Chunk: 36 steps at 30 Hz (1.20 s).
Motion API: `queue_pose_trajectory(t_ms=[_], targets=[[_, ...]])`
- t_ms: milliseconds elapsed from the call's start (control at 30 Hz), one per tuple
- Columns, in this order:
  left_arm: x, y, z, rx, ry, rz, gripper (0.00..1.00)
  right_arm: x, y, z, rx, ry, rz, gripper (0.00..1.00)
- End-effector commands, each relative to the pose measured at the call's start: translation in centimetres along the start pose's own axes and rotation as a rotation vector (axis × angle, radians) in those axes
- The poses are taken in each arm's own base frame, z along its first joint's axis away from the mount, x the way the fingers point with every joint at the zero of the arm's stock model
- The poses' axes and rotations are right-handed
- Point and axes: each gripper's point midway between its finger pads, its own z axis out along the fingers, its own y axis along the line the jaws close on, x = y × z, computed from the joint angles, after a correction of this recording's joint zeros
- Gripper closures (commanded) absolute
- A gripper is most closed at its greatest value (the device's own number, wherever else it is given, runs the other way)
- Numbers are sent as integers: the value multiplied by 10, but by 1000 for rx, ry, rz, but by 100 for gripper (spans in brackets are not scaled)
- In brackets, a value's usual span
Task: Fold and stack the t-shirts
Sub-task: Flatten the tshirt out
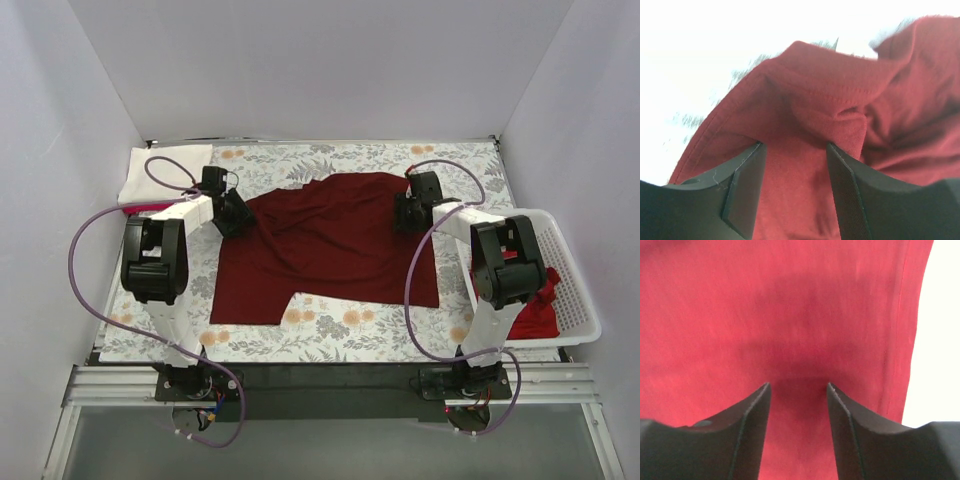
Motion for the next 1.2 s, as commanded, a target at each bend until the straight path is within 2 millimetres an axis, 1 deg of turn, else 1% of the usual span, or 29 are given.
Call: queue_pose_trajectory(t_ms=[0,33,67,100,133,200,233,300,333,367,400,433,467,500,533,567,600,633,667,700,733,767,833,867,900,933,967,1033,1167], targets=[[-12,22,29,-125,-18,-18,50,-7,-13,38,54,16,-32,44],[-17,21,32,-129,-20,-20,49,-24,-12,41,54,-12,-28,43],[-30,15,33,-126,-43,-20,49,-23,-18,52,59,4,-20,42],[-35,14,34,-131,-44,-22,48,-31,-17,55,48,-4,-15,42],[-37,14,39,-139,-40,-20,47,-51,-15,56,41,-40,-11,41],[-53,2,35,-126,-67,-13,44,-66,-18,57,47,-47,-18,37],[-59,-2,30,-120,-79,-7,42,-83,-15,50,43,-68,-24,36],[-70,-11,16,-107,-107,8,38,-97,-12,37,37,-93,-28,31],[-74,-13,8,-104,-124,9,34,-98,-9,30,29,-97,-29,29],[-83,-21,-14,-79,-167,16,32,-91,-8,24,21,-85,-30,25],[-78,-16,-21,-90,-171,23,31,-97,-5,5,12,-112,-32,24],[-81,-12,-34,-106,-202,26,22,-93,-4,-4,6,-111,-32,22],[-86,-16,-60,-84,-250,30,15,-80,-3,-19,-4,-99,-34,20],[-81,-11,-72,-92,-258,33,10,-73,-1,-28,-14,-95,-32,19],[-68,5,-74,-128,-246,45,6,-66,2,-37,-29,-89,-32,18],[-66,5,-97,-108,-283,48,2,-46,4,-51,-50,-68,-28,17],[-57,13,-104,-121,-279,52,2,-39,5,-58,-53,-67,-30,17],[-36,33,-100,-158,-245,61,2,-28,5,-65,-55,-58,-30,17],[-28,39,-106,-158,-247,65,2,-26,18,-83,-107,-85,-41,17],[-23,43,-119,-147,-266,63,2,-3,16,-85,-108,-48,-43,17],[0,60,-115,-174,-226,64,2,4,17,-90,-116,-47,-49,17],[9,67,-116,-178,-214,59,2,5,24,-105,-145,-80,-59,17],[25,79,-124,-182,-213,45,4,27,22,-111,-157,-61,-60,17],[42,92,-118,-200,-182,30,6,28,27,-121,-183,-87,-68,17],[45,92,-122,-184,-193,22,10,31,28,-125,-193,-92,-68,17],[51,95,-121,-182,-182,14,12,43,26,-124,-197,-76,-66,17],[60,101,-118,-189,-163,-8,15,43,28,-131,-212,-95,-68,17],[67,102,-118,-181,-154,-29,28,55,29,-131,-229,-82,-66,17],[81,108,-106,-198,-89,-44,32,66,29,-135,-246,-83,-66,17]])
